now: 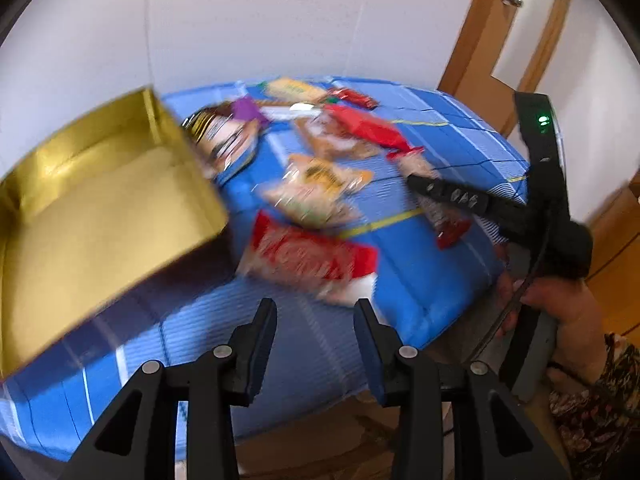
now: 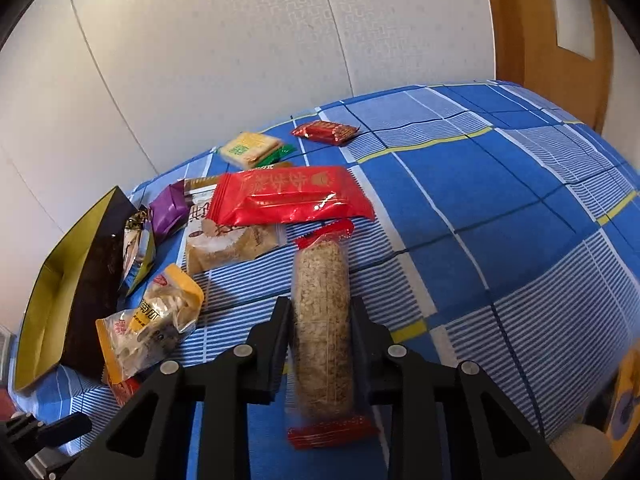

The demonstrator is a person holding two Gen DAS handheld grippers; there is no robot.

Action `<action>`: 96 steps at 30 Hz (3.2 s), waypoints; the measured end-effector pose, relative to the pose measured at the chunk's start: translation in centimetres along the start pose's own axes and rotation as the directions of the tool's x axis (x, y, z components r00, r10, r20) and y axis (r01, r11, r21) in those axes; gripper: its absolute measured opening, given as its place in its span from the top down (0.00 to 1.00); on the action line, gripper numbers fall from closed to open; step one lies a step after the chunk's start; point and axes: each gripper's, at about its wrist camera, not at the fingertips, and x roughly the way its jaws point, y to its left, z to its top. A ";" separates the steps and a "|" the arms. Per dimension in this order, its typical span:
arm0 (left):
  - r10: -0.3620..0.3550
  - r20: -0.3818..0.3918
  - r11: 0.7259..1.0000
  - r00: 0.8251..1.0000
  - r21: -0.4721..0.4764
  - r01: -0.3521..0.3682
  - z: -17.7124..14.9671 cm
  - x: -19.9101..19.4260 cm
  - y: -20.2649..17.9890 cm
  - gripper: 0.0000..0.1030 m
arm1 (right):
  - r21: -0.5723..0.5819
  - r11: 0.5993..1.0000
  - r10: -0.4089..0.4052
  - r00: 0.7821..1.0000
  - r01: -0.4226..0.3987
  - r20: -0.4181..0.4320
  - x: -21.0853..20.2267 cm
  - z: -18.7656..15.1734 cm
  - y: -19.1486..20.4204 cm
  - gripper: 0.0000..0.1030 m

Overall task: Organize snacks
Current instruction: 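Grasp the clear orange-topped snack bag with the left gripper while the right grasps the oat bar, then lift the clear orange-topped bag with the left gripper toward the gold tray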

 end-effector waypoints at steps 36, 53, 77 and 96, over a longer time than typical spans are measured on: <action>0.104 -0.052 0.970 0.993 0.224 -0.090 8.1 7.6 -2.3 0.62 | -0.004 1.000 -0.008 1.000 0.008 0.021 -0.1 -0.1 0.4 0.71; -0.049 0.073 0.995 0.996 0.088 0.042 6.3 4.2 -1.1 0.76 | 0.007 1.000 0.001 0.999 -0.002 0.032 0.0 -0.1 0.3 0.71; -0.046 0.243 0.986 0.969 -0.144 0.083 4.8 -3.7 5.8 0.85 | 0.081 0.993 0.077 0.995 -0.082 0.060 0.0 -0.1 -0.2 0.72; -0.065 0.207 0.984 0.976 -0.147 0.097 5.5 -3.3 5.2 0.63 | 0.086 0.993 0.079 0.995 -0.084 0.059 0.0 -0.1 -0.2 0.72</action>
